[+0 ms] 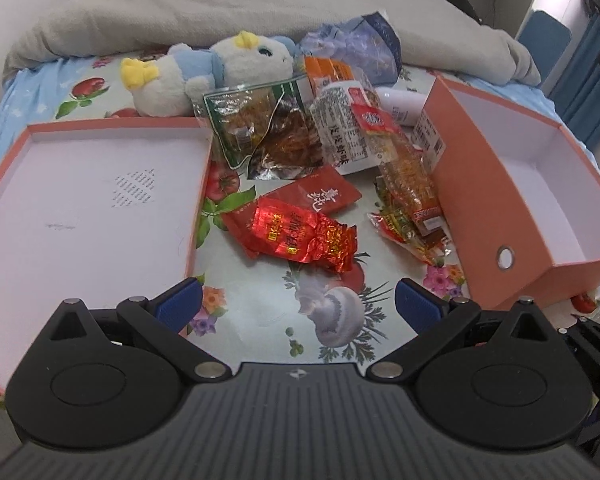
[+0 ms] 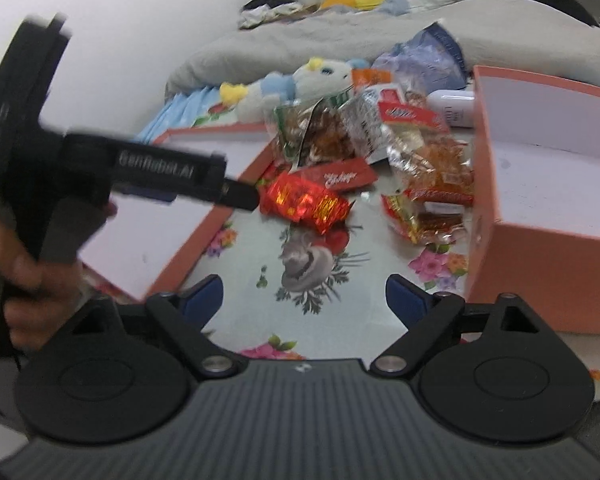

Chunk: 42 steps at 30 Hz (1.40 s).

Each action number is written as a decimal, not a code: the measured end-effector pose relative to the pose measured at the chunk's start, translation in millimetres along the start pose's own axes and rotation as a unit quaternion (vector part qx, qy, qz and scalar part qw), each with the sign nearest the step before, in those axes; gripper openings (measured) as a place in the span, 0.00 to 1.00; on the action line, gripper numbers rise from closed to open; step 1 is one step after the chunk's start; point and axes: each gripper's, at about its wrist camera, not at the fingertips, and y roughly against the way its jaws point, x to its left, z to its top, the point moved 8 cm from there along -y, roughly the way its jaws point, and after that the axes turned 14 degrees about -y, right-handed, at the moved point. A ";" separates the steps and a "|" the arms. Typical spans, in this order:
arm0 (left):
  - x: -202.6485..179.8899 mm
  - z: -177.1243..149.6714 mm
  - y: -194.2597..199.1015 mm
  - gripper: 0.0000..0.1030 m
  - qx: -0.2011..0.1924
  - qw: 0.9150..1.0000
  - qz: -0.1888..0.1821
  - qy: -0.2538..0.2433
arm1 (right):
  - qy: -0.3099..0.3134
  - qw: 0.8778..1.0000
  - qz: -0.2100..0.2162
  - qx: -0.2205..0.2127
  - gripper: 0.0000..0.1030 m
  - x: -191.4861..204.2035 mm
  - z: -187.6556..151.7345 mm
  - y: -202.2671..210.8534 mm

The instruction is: Organize snacks

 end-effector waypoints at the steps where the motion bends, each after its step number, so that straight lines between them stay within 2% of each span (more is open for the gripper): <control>1: 1.4 0.6 -3.3 1.00 0.003 1.000 0.001 -0.004 | 0.008 1.000 -0.003 0.002 0.82 1.0 -0.7 -4.2; 7: 8.6 9.9 -23.4 1.00 0.015 0.999 0.004 -0.035 | 0.010 1.000 0.008 0.007 0.77 3.7 6.5 -24.1; 12: 16.4 29.2 -37.5 1.00 0.003 0.999 0.003 -0.046 | 0.024 1.000 0.016 -0.006 0.77 4.5 22.2 -42.4; 15: 22.1 40.1 -46.9 1.00 -0.009 0.999 0.000 -0.048 | 0.029 0.998 0.041 -0.022 0.77 2.8 32.7 -55.0; 23: 26.2 57.0 -85.0 0.98 0.004 0.997 -0.045 -0.068 | 0.084 0.995 0.061 -0.002 0.78 1.4 44.3 -99.6; 32: 35.3 65.1 -119.4 0.81 0.035 0.992 -0.099 -0.074 | 0.167 0.984 0.060 0.007 0.78 6.3 53.9 -140.6; 38: 39.8 66.6 -136.3 0.66 0.050 0.986 -0.142 -0.072 | 0.189 0.979 0.069 0.020 0.77 6.2 57.6 -157.7; 42: 40.3 67.5 -143.8 0.62 0.053 0.982 -0.164 -0.074 | 0.206 0.975 0.077 0.035 0.77 7.2 54.7 -167.1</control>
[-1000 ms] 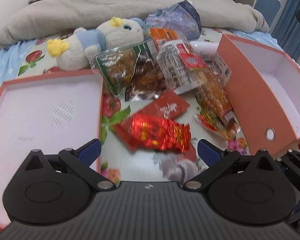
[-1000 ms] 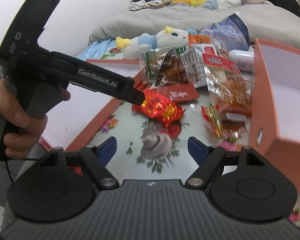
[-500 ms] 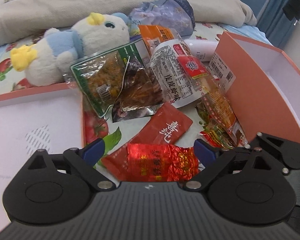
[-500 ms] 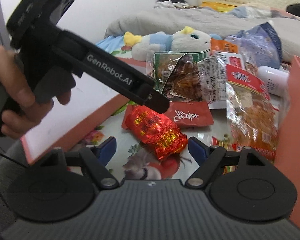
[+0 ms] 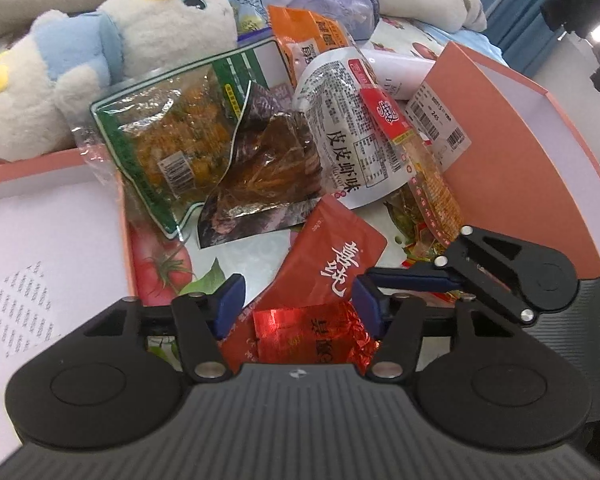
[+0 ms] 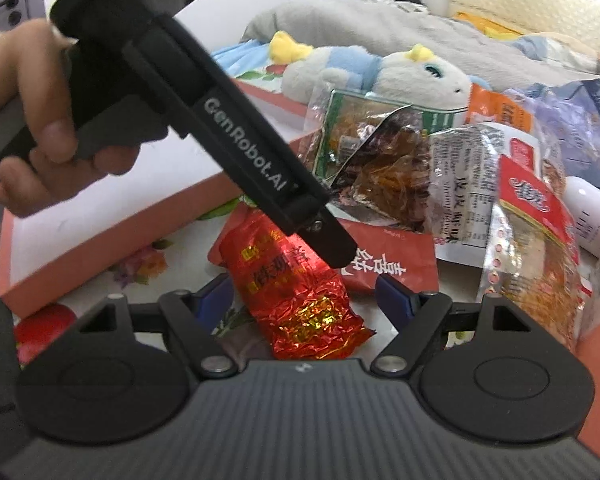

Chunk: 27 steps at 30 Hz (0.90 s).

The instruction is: Organize snacks

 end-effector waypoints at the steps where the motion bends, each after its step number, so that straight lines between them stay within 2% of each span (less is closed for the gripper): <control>1: 0.3 0.3 -1.1 0.62 -0.001 1.000 -0.006 -0.001 | 0.001 1.000 0.002 0.002 0.77 0.0 -0.1 -1.8; 7: 7.6 -2.3 -7.4 0.62 0.001 1.000 -0.022 0.009 | 0.003 1.000 0.007 0.023 0.72 2.6 -2.7 -9.2; 9: 8.5 -2.7 -7.1 0.62 0.000 1.000 -0.023 0.010 | 0.000 1.000 0.007 0.026 0.65 3.5 -2.2 -7.9; 10: 9.2 -3.1 -6.5 0.62 0.000 1.000 -0.024 0.011 | -0.004 1.000 0.007 0.027 0.57 3.6 -1.3 -7.2; 11: 9.4 -3.3 -6.3 0.62 -0.001 1.000 -0.025 0.013 | -0.009 1.000 0.007 0.028 0.55 3.9 -1.0 -6.0; 22: 3.5 -7.5 10.7 0.64 -0.014 1.000 -0.017 0.017 | -0.034 0.999 -0.006 0.033 0.54 7.9 -10.8 20.9; 27: -5.1 -16.7 9.2 0.69 0.006 1.000 -0.001 -0.008 | -0.056 0.997 -0.029 0.044 0.53 3.3 -25.7 32.3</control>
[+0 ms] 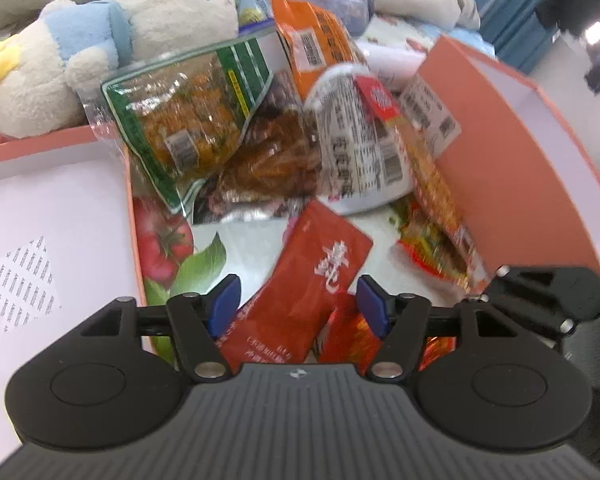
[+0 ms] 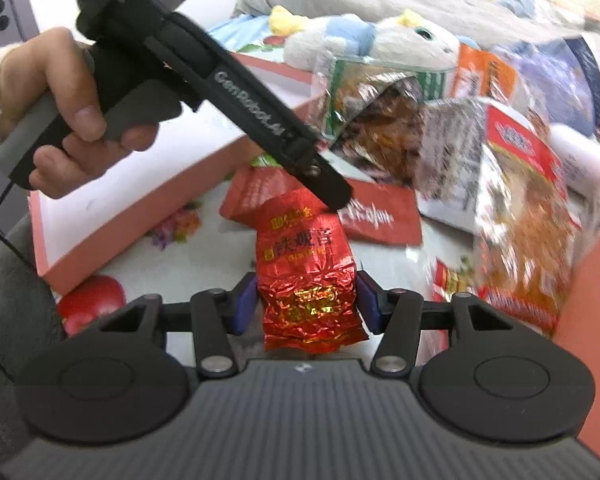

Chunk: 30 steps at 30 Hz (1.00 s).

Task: Organize snacks
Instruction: 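Lift both held red packets and carry them over the deep pink box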

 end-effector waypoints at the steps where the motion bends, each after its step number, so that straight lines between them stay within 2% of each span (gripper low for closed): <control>1: -1.8 -1.8 -0.9 0.69 0.005 1.000 0.005 -0.008 | -0.005 1.000 -0.006 0.003 0.53 -2.4 -3.5 2.2; 4: -6.6 -6.0 -2.8 0.72 0.016 0.999 0.019 -0.030 | -0.018 1.000 -0.023 0.007 0.53 -9.2 -13.2 8.9; 9: -19.5 -7.6 -9.9 0.72 0.026 0.995 0.062 -0.079 | -0.043 0.998 -0.040 0.004 0.53 -21.2 -18.6 20.4; 16: -39.2 -6.6 -22.0 0.72 0.028 0.982 0.114 -0.150 | -0.062 0.997 -0.054 -0.005 0.53 -22.5 -18.1 27.8; 23: -45.8 -7.3 -22.6 0.51 0.016 0.984 0.122 -0.126 | -0.104 0.992 -0.065 -0.005 0.53 -26.2 -22.8 28.6; 30: -53.5 -22.7 -8.8 0.40 0.008 0.986 0.142 -0.082 | -0.126 0.989 -0.075 -0.014 0.53 -26.9 -26.4 40.2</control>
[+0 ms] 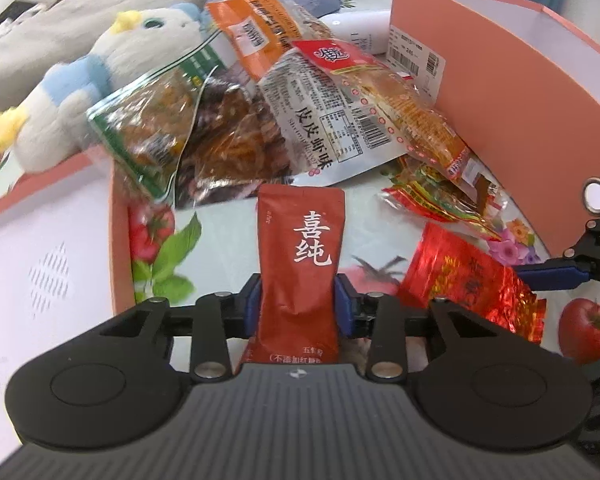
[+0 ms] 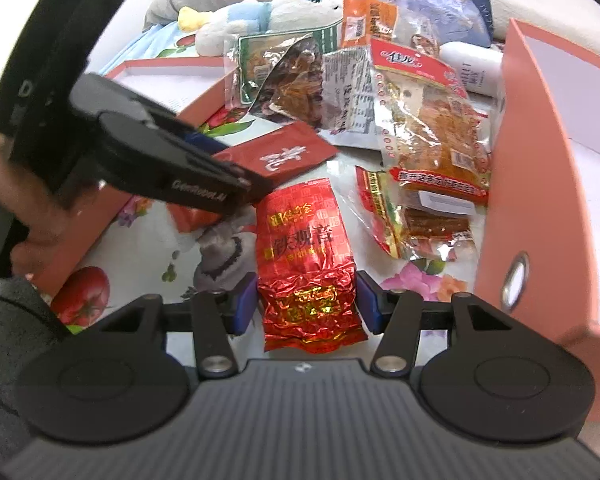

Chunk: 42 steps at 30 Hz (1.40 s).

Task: Organize snacks
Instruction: 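Lift both held red packets and carry them over the deep pink box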

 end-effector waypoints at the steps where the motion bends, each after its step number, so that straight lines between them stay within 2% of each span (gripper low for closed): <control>1: -0.9 -2.5 3.4 0.39 0.000 1.000 0.001 0.009 | -0.005 1.000 0.001 -0.003 0.53 -0.3 0.0 2.5; 2: -1.3 -5.6 7.1 0.36 -0.001 1.000 0.002 0.020 | -0.010 1.000 0.001 -0.006 0.53 -0.5 0.0 5.1; 6: -5.2 -17.6 22.8 0.35 -0.007 0.997 0.006 0.071 | -0.024 1.000 -0.004 -0.016 0.53 -1.0 0.3 13.4; 14: -13.0 -32.0 57.5 0.35 -0.032 0.987 0.005 0.157 | -0.052 0.998 0.001 -0.024 0.53 3.8 -0.7 31.4; 22: -22.0 -22.6 97.8 0.35 -0.068 0.982 0.003 0.178 | -0.063 0.997 0.009 -0.042 0.53 7.3 8.8 64.3; 31: -22.7 13.3 148.7 0.35 -0.110 0.975 -0.003 0.192 | -0.072 0.992 0.008 -0.101 0.53 4.8 40.5 118.7; 42: -32.1 86.8 207.4 0.35 -0.173 0.966 -0.007 0.193 | -0.072 0.983 0.003 -0.171 0.53 -16.1 91.9 180.9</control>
